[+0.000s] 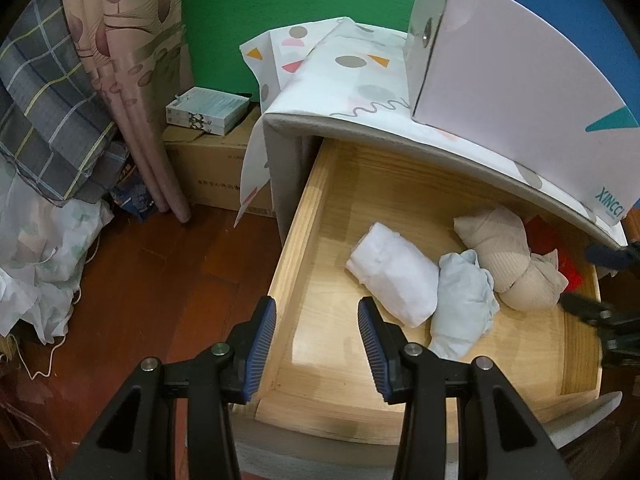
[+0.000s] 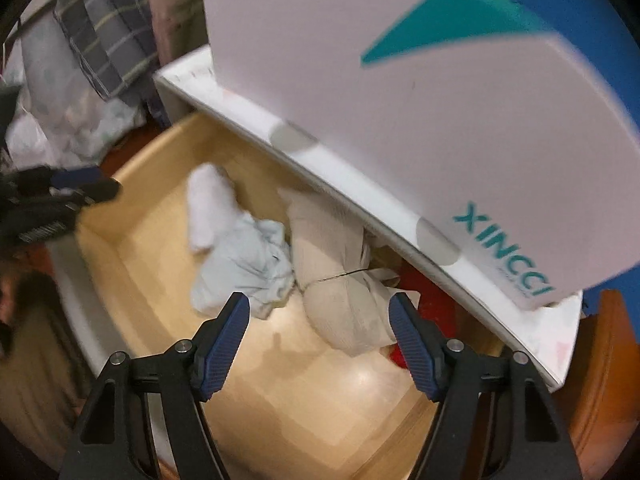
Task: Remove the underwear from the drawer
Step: 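Move the right gripper back down into the drawer toward the beige bra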
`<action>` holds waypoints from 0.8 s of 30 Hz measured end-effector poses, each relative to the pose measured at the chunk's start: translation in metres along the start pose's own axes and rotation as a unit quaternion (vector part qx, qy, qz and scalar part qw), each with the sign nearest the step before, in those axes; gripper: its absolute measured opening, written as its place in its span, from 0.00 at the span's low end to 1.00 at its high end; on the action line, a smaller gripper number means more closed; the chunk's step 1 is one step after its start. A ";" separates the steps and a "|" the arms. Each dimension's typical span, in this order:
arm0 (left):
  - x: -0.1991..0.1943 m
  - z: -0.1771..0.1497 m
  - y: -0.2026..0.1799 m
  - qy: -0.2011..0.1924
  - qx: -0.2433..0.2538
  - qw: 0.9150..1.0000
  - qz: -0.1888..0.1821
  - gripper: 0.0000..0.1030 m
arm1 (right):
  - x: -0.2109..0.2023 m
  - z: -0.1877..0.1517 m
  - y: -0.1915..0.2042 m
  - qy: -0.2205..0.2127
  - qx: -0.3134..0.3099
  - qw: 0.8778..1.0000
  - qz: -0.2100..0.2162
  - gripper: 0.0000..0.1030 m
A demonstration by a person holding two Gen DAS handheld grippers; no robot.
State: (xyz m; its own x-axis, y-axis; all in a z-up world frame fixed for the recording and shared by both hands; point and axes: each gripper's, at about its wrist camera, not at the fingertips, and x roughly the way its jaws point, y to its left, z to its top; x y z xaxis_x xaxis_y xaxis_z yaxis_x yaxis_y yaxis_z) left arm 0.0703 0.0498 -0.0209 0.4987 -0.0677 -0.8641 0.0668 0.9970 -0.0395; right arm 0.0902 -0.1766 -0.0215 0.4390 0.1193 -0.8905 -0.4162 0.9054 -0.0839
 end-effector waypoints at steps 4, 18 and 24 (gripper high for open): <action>0.001 0.000 0.002 0.004 -0.003 1.000 0.000 0.42 | 0.025 -0.002 -0.001 0.008 -0.017 1.000 -0.003 0.67; 0.004 0.001 0.002 0.011 0.001 1.000 0.004 0.42 | 0.061 -0.026 0.036 0.001 -0.167 0.983 -0.070 0.70; 0.005 0.001 0.004 0.011 -0.001 1.000 0.004 0.42 | 0.076 -0.024 0.047 0.005 -0.184 0.980 -0.078 0.70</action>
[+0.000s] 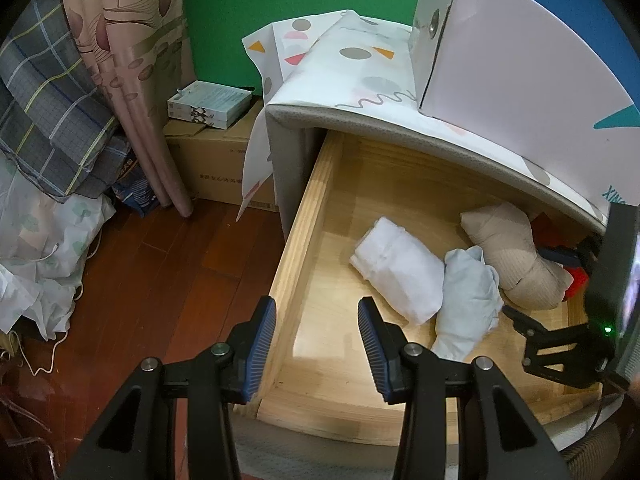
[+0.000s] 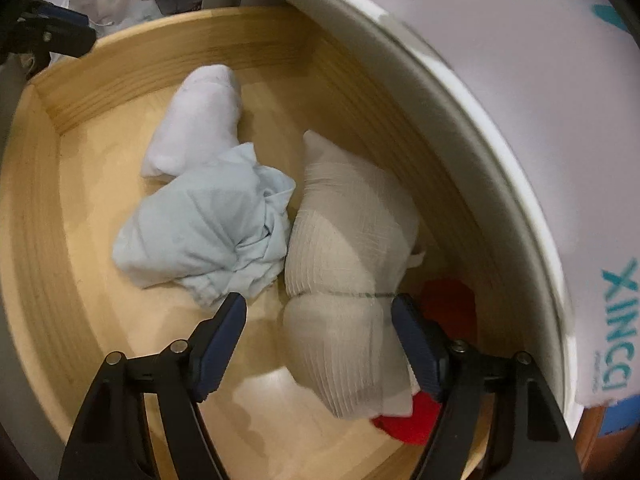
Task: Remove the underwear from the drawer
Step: 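Move the right gripper back down into the drawer toward the beige bra, then grasp the beige striped bra at its cup with the right gripper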
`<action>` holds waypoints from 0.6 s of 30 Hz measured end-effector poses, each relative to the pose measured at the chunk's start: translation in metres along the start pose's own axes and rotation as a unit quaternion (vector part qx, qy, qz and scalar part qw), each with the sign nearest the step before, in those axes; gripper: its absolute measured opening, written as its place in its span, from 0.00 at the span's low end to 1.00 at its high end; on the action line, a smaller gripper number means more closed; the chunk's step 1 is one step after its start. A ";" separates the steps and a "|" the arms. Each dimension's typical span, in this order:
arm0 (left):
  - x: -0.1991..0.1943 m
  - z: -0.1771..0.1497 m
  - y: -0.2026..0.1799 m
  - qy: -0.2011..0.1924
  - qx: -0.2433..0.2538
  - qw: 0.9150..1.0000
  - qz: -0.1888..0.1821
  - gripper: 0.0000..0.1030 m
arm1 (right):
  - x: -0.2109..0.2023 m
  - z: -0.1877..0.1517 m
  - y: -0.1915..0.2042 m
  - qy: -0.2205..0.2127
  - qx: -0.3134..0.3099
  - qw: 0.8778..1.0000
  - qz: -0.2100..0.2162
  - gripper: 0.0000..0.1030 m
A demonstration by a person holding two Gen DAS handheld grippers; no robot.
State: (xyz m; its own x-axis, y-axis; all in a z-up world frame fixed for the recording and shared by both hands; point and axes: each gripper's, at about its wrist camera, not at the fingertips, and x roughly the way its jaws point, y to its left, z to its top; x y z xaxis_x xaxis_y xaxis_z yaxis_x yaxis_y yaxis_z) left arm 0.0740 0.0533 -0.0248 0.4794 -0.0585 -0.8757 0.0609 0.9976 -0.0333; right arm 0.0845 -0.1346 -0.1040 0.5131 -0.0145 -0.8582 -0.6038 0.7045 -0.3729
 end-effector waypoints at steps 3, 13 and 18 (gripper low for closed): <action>0.000 0.000 0.001 0.001 -0.001 1.000 -0.001 0.42 | 0.004 0.002 -0.003 -0.002 -0.010 1.000 -0.005 0.70; -0.001 -0.003 -0.001 0.002 0.001 1.000 0.000 0.42 | 0.002 -0.012 -0.007 -0.005 -0.020 1.000 -0.016 0.73; -0.002 -0.003 -0.001 0.002 0.002 1.000 -0.001 0.42 | 0.011 -0.007 -0.005 -0.004 -0.019 1.000 -0.016 0.74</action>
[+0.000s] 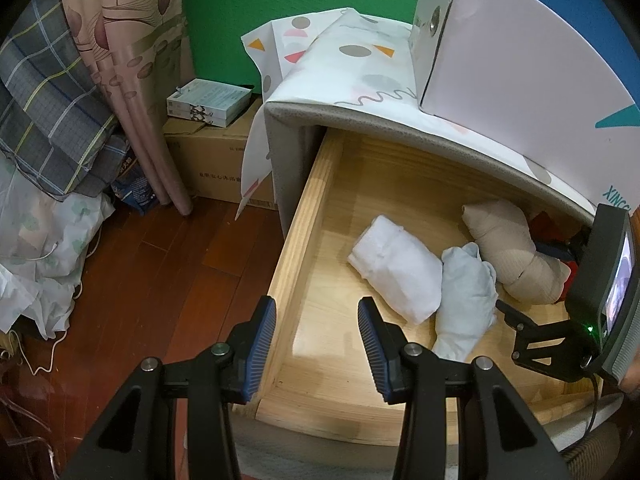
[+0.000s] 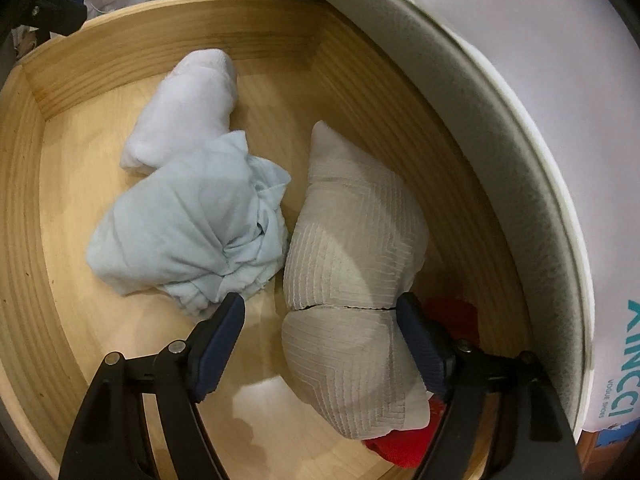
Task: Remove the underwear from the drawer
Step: 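Grasp the beige striped bra at its cup with the right gripper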
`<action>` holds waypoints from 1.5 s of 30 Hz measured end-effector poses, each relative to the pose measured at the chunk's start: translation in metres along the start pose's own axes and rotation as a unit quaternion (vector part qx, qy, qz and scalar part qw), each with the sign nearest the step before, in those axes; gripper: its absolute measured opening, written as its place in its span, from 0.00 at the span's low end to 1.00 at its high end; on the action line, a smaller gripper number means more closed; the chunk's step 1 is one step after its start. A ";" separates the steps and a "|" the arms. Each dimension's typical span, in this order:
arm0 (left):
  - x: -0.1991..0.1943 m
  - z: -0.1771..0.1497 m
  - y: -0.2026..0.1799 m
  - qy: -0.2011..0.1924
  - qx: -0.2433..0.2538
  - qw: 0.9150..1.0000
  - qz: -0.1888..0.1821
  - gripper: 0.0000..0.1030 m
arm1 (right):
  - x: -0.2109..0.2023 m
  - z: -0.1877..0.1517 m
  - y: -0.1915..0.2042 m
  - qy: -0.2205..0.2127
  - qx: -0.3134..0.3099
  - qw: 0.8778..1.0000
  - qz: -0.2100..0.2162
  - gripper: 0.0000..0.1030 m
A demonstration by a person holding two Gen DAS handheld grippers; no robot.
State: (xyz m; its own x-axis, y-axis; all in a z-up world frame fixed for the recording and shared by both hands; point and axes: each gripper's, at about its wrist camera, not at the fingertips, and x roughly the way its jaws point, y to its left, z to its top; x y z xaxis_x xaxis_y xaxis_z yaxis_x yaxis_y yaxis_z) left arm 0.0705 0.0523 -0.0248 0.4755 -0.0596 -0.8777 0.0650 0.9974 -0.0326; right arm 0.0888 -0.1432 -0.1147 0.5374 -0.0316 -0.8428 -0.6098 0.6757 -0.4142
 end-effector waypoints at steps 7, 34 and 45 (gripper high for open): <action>0.000 0.000 0.001 -0.001 -0.005 1.000 -0.004 0.42 | 0.005 -0.002 -0.007 0.002 0.014 1.000 -0.011 0.51; -0.001 0.004 0.003 -0.001 -0.014 1.000 -0.018 0.42 | 0.002 0.003 -0.016 0.020 0.014 0.999 0.026 0.67; 0.000 0.004 0.003 0.000 -0.014 1.000 -0.018 0.42 | 0.027 -0.003 -0.039 0.048 0.038 0.996 0.066 0.62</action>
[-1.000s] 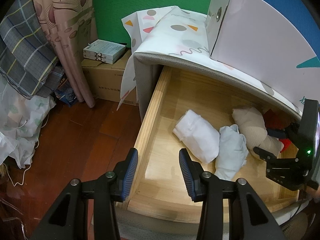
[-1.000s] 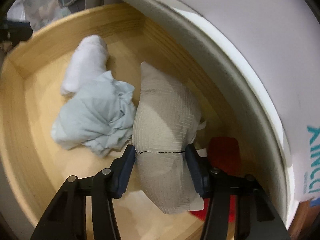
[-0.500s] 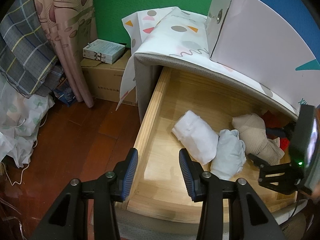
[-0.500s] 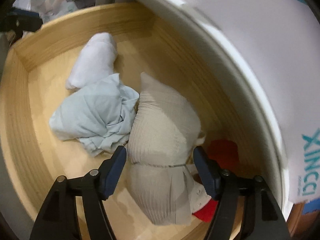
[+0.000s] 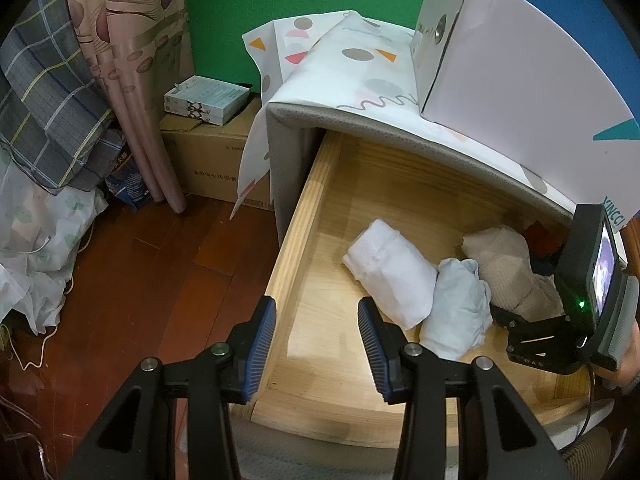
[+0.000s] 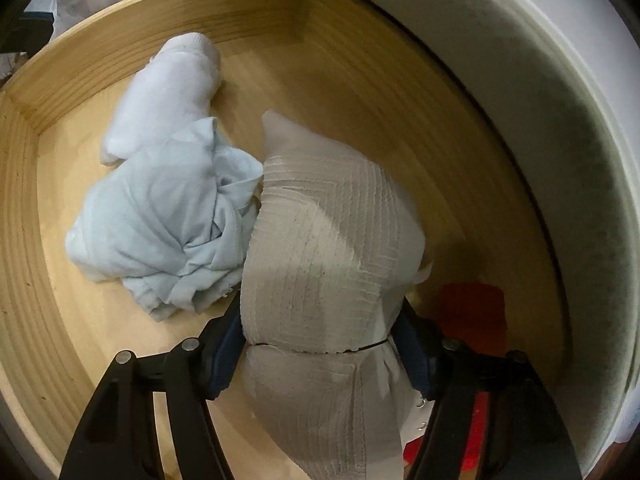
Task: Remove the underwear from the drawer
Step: 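Grasp the beige striped bra at its cup with the right gripper, then lift the beige bra up from the drawer with the right gripper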
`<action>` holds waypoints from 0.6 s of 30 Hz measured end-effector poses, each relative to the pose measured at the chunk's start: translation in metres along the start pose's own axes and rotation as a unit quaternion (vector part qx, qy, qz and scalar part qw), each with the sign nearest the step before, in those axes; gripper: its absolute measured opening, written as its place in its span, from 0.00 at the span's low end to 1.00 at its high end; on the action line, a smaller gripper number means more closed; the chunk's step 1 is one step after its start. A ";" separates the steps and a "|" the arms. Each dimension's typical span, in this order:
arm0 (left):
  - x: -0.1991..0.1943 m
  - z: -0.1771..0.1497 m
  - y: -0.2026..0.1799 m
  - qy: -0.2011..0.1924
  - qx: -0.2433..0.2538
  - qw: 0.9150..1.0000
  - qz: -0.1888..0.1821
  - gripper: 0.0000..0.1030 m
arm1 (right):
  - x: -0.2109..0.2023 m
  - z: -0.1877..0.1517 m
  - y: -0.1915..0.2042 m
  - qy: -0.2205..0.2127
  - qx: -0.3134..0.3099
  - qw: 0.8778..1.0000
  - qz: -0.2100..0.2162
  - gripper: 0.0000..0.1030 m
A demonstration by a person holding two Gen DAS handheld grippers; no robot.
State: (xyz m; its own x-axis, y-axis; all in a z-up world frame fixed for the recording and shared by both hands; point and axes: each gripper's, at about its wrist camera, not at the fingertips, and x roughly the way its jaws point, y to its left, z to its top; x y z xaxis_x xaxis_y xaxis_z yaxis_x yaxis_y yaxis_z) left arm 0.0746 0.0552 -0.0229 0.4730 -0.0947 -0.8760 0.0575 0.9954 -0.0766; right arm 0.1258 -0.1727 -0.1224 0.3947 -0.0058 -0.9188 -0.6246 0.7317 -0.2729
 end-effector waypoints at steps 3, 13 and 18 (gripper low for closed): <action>0.000 0.000 0.000 0.000 -0.001 1.000 -0.001 0.42 | 0.002 0.011 -0.001 0.016 0.009 1.000 0.014 0.61; 0.000 -0.001 -0.001 -0.001 0.002 1.000 -0.003 0.42 | 0.008 0.003 -0.029 0.109 0.084 0.989 0.053 0.60; 0.000 -0.001 -0.001 0.001 0.005 1.000 -0.005 0.42 | 0.010 -0.012 -0.046 0.157 0.169 0.969 0.084 0.60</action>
State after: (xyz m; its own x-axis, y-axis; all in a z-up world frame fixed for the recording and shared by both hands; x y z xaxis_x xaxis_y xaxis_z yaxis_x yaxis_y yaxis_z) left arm 0.0739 0.0540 -0.0233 0.4711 -0.1047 -0.8759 0.0706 0.9942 -0.0808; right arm 0.1506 -0.2151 -0.1227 0.0485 -0.0359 -0.9982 -0.3853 0.9213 -0.0519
